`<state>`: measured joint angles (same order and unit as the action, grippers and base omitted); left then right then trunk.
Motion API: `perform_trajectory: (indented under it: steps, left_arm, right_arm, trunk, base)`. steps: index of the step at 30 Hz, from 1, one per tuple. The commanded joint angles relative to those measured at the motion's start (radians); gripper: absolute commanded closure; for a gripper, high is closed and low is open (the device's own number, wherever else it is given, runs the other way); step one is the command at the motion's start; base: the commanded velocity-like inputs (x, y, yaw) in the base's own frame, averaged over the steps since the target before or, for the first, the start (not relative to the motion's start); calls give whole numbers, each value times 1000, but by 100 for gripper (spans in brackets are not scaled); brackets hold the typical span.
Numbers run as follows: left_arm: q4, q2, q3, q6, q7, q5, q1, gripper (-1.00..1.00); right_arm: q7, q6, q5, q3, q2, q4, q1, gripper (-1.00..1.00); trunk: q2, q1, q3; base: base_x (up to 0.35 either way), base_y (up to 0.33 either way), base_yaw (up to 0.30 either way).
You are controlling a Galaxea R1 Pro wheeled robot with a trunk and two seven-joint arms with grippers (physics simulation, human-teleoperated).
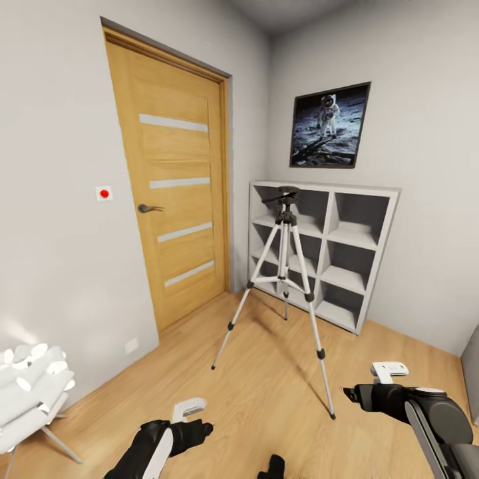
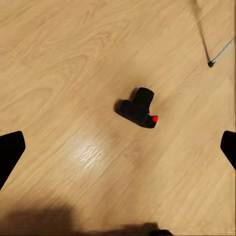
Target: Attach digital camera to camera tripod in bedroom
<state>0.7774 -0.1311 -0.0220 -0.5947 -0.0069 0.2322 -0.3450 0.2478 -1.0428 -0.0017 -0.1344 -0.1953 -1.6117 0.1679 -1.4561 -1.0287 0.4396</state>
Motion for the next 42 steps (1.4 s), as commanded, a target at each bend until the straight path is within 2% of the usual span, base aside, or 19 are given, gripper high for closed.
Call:
perform_trajectory:
  steps: [1,2,3,7,11,14,15,16,23,29,31,38,40,41,42]
  left_arm:
    - [2,0,-2,-7,-1,3,0,-100]
    - [21,-1,-2,-69,-4,3,-1,-100]
    - [30,-1,-1,-95,-4,2,-2,-100]
    - [49,-2,1,-153,-2,-2,-7,-100]
    - [52,-2,13,-173,4,-6,-24,-100]
    - [34,0,38,-183,8,-8,-58,-100]
    - [20,-1,47,-185,9,-8,-70,-100]
    - [-37,-3,64,-188,12,-10,-111,-100]
    - [-128,-6,81,-184,14,-16,-187,-100]
    - [-163,-1,116,-177,32,-45,-235,-100]
    - [-208,1,129,-172,35,-56,-267,-100]
    - [-268,3,138,-162,33,-62,-305,-100]
    - [-274,3,139,-159,33,-62,-309,-100]
    - [-281,3,140,-157,37,-62,-312,-100]
    - [-282,4,139,-157,36,-60,-311,-100]
  right_arm:
    - [3,-4,0,0,0,-1,1,-100]
    - [4,-4,-1,-8,0,-1,2,-100]
    - [7,-4,-2,-12,-1,-1,2,-100]
    - [37,-4,-3,-29,-2,-1,5,-100]
    - [59,-4,-3,-36,-5,-1,7,-100]
    - [70,-4,-4,-40,-10,-1,8,-100]
    - [73,-4,-4,-41,-12,-1,8,-100]
    - [77,-4,-4,-44,-16,-1,9,-100]
    - [83,-4,-4,-58,-28,-1,26,-100]
    - [86,-4,-4,-63,-31,-1,115,-100]
    - [86,-4,-2,-66,-31,0,180,-100]
    - [83,-4,2,-66,-21,9,237,-100]
    - [82,-4,2,-66,-19,30,249,-100]
    - [80,-4,-1,-67,-19,80,287,-100]
    - [80,-4,-2,-67,-18,84,291,-100]
  trunk:
    - [-8,-4,4]
    - [-15,-8,7]
    - [-22,-12,10]
    - [-50,-27,21]
    - [-78,-42,32]
    - [-99,-54,40]
    - [-106,-58,43]
    - [-113,-61,46]
    - [-162,-88,65]
    - [-204,-111,82]
    - [-218,-119,88]
    - [-267,-146,109]
    - [-281,-153,115]
    - [-281,-153,115]
    - [-281,-153,115]
  base:
    - [3,2,-267]
    - [2,2,-267]
    - [2,2,-267]
    - [1,1,-267]
    - [1,0,-267]
    - [0,0,-267]
    - [0,0,-267]
    - [0,0,-267]
    - [0,0,-267]
    - [0,0,-267]
    - [0,0,-267]
    - [0,0,-267]
    - [0,0,-267]
    - [0,0,-267]
    - [0,0,-267]
